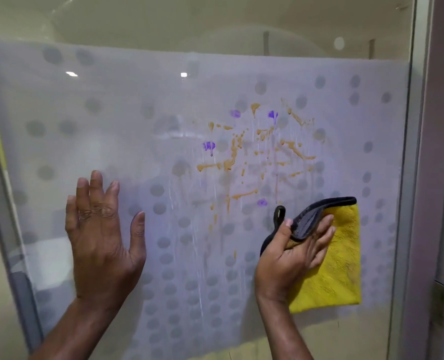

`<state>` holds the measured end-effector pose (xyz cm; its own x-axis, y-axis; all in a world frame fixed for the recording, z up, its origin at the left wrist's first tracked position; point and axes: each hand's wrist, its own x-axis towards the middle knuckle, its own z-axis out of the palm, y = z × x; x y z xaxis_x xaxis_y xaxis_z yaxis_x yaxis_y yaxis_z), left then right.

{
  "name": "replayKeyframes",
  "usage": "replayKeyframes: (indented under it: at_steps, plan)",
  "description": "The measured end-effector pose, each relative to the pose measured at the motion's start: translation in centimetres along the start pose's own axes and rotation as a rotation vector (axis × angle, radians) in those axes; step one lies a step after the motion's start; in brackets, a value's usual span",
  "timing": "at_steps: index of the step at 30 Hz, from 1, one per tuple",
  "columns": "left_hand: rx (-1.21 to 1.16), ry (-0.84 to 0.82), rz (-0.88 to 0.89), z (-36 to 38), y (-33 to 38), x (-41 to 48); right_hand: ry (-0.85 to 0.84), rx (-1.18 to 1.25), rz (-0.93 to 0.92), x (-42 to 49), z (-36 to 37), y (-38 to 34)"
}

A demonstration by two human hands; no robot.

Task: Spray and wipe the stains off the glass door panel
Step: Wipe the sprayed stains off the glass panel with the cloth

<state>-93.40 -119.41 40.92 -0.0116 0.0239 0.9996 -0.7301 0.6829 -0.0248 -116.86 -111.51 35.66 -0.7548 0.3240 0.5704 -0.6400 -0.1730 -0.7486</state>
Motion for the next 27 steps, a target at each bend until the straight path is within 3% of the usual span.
replayKeyframes:
  at_steps: [5,11,16,18,23,27]
  plan:
    - [0.024,-0.016,0.003,0.2,0.1,0.0,-0.088,0.079,-0.109,-1.0,-1.0,-0.7]
    - [0.05,-0.02,0.007,0.1,0.2,0.1,-0.486,0.077,-0.629,-7.5,-2.0,-2.8]
    - [0.074,-0.039,0.006,0.2,-0.1,0.0,-0.544,0.02,-0.856,-9.7,-3.1,-0.6]
    - [0.076,-0.041,0.006,0.3,-0.1,0.0,-0.483,-0.034,-0.799,-8.7,-3.3,0.9]
    - [0.081,-0.046,0.0,0.3,0.0,0.0,-0.194,-0.15,-0.35,-3.1,-4.1,4.9]
    - [0.09,-0.045,0.002,0.2,0.0,0.0,-0.153,-0.079,-0.238,1.7,-4.0,6.2]
